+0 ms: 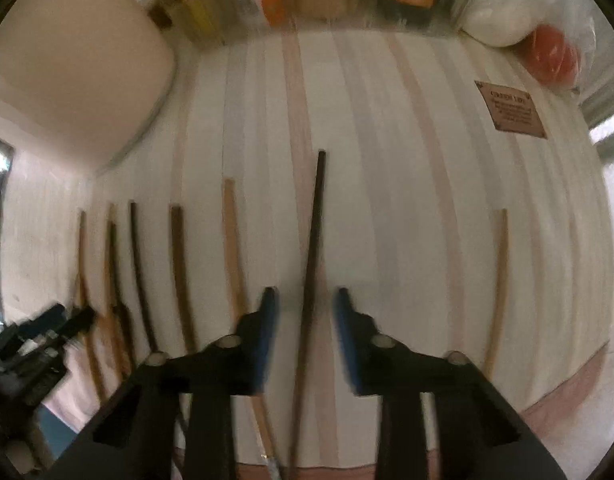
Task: Organize utensils
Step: 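Grasp a dark chopstick with the right tool while the left tool grasps a light wooden one, then raise both held chopsticks over the cream utensil holder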
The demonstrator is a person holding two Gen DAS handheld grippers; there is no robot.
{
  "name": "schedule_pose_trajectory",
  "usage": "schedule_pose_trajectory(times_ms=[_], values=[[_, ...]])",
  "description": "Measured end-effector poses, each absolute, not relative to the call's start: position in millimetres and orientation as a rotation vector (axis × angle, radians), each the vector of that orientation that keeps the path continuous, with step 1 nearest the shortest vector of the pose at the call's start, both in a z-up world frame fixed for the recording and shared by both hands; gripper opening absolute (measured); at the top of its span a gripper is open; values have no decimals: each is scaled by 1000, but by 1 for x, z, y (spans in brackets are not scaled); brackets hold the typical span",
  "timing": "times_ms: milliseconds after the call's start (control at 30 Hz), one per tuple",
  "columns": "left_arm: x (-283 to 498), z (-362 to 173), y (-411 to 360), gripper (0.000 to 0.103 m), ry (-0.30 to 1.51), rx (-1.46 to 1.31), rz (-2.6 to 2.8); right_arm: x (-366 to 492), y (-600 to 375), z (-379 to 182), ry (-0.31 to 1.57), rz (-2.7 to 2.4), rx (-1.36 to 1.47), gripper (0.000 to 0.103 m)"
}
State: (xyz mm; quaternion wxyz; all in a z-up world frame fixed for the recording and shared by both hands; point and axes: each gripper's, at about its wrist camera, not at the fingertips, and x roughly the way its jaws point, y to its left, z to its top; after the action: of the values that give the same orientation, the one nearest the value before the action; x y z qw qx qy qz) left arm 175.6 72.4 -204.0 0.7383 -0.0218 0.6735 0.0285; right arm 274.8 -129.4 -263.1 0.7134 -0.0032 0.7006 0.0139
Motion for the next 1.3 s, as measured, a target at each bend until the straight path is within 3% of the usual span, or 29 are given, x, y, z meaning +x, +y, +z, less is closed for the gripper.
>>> schedule_pose_trajectory(times_ms=[33, 100, 367, 700, 800, 867, 1033, 1300], values=[[178, -204, 74, 6, 1477, -54, 68, 274, -130, -263, 1554, 29, -23, 12], [177, -204, 82, 5, 1482, -91, 71, 272, -131, -263, 1560, 48, -29, 7], [145, -202, 112, 5, 1525, -169, 79, 245, -147, -267, 1652, 128, -40, 6], [153, -207, 91, 23, 1565, -85, 13, 273, -147, -275, 1665, 99, -20, 7], [157, -205, 73, 19, 1553, -27, 20, 271, -144, -277, 1657, 94, -45, 6], [157, -205, 67, 4, 1531, -11, 24, 271, -138, -277, 1647, 101, -84, 6], [175, -196, 57, 4, 1492, 2, 34, 271, -133, -275, 1618, 106, -37, 5], [164, -136, 61, 4, 1370, -42, 30, 249, -141, -227, 1468, 135, 97, 5]])
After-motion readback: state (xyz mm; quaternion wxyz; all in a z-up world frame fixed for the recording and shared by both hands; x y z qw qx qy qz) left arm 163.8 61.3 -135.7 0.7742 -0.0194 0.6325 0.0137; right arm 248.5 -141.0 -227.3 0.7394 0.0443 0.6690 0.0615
